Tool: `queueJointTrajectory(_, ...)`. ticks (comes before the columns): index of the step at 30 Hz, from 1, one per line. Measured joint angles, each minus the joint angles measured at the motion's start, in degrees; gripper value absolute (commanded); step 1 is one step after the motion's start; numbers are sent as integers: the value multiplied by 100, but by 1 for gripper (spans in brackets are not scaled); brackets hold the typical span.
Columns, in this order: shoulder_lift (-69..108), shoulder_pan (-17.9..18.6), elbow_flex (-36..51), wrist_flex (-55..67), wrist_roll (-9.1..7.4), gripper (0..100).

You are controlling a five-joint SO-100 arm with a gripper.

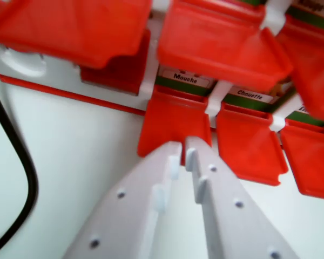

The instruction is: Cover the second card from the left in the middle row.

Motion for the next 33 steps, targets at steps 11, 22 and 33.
queueJointTrajectory(11, -360, 0, -800, -176, 105, 0)
queueJointTrajectory(22, -360, 44, -1160, -176, 176, 0)
queueJointTrajectory(33, -431, 123, -1301, -176, 167, 0)
